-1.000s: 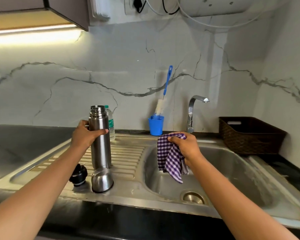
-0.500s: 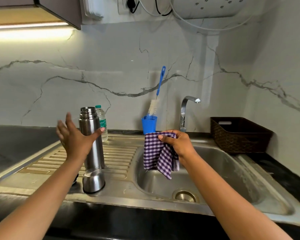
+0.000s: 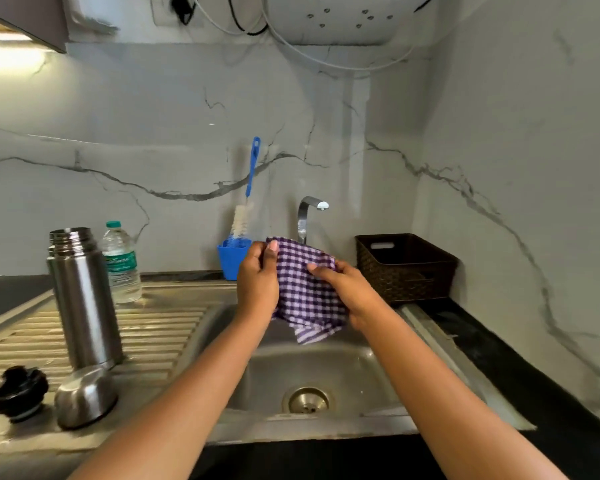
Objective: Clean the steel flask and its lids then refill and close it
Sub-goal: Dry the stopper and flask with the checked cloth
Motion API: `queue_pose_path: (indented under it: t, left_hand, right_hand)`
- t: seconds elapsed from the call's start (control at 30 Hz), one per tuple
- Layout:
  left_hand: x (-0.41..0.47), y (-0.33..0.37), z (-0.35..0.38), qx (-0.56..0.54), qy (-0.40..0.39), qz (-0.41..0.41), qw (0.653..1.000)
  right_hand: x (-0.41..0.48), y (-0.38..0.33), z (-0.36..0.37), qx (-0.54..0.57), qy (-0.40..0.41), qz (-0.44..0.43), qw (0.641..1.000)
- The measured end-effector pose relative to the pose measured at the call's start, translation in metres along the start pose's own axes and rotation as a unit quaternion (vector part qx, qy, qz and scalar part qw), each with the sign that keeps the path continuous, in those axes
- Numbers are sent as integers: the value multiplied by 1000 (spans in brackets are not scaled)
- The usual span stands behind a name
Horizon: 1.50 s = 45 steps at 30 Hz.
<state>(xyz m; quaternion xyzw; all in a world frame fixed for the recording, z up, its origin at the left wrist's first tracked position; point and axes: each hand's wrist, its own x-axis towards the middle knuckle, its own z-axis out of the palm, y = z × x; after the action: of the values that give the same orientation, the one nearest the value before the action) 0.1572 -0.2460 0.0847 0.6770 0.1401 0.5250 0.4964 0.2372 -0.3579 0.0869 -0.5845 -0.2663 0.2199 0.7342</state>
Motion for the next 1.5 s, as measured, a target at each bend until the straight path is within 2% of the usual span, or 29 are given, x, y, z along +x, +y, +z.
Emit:
queue_pose_path:
  t: [0.07, 0.17, 0.23, 0.3, 0.33, 0.43, 0.53, 0.6, 0.67, 0.73, 0.8, 1.0, 1.03, 1.07, 1.13, 1.2, 1.27, 1.33, 1.37, 1.4, 1.5]
  left_hand:
    - [7, -2, 24, 28, -30, 30, 999]
    - [19, -14, 58, 77, -75, 68, 992]
    - [26, -23, 84, 82, -95, 76, 989]
    - [35, -32, 110, 70, -85, 45, 993]
    - [41, -37, 125, 58, -78, 1, 995]
    - [55, -48, 164, 16, -118, -179, 977]
    - [54, -42, 197, -21, -221, -322, 920]
    - [49, -45, 218, -55, -258, -386, 884]
    - [44, -55, 231, -75, -256, -415, 870]
    - [41, -68, 238, -87, -235, -393, 885]
    - [38, -78, 236, -97, -223, -349, 905]
    - [14, -100, 218, -65, -212, -198, 955]
    - [11, -98, 217, -66, -209, -181, 959]
    - [9, -96, 216, -69, -205, -171, 961]
    - [6, -93, 217, -77, -202, -164, 962]
    - [7, -92, 218, -77, -199, -170, 962]
    - [8, -92, 218, -72, -194, -182, 961]
    - [10, -91, 218, -64, -195, -194, 959]
    - [12, -90, 219, -62, -197, -201, 958]
    - [14, -90, 218, -65, -200, -210, 955]
    - [21, -88, 219, -84, -220, -243, 941]
  right_hand:
    - [1, -1, -21, 5, 10, 12, 1000]
    - [7, -12, -55, 16, 66, -37, 997]
    - [15, -24, -74, -16, 94, -74, 993]
    - [22, -36, -91, -95, 137, -112, 980]
    - [26, -42, -102, -136, 168, -133, 967]
    - [37, -68, -134, -297, 243, -196, 903]
    - [53, -87, -161, -484, 270, -236, 798]
    - [67, -96, -173, -551, 284, -256, 742]
    - [80, -105, -179, -572, 285, -267, 721]
    - [96, -111, -182, -570, 270, -253, 733]
    - [113, -114, -183, -550, 247, -212, 769]
    - [147, -96, -172, -467, 186, -31, 864]
    - [149, -87, -171, -463, 180, -4, 868]
    - [148, -78, -172, -481, 184, 5, 857]
    - [143, -60, -176, -547, 228, -34, 805]
    - [128, -52, -181, -602, 277, -102, 742]
    - [104, -50, -186, -669, 300, -155, 662]
    - [81, -47, -192, -729, 295, -139, 602]
    - [72, -43, -196, -742, 288, -110, 596]
    - [65, -38, -199, -741, 280, -77, 605]
    - [59, -24, -205, -709, 240, -8, 663]
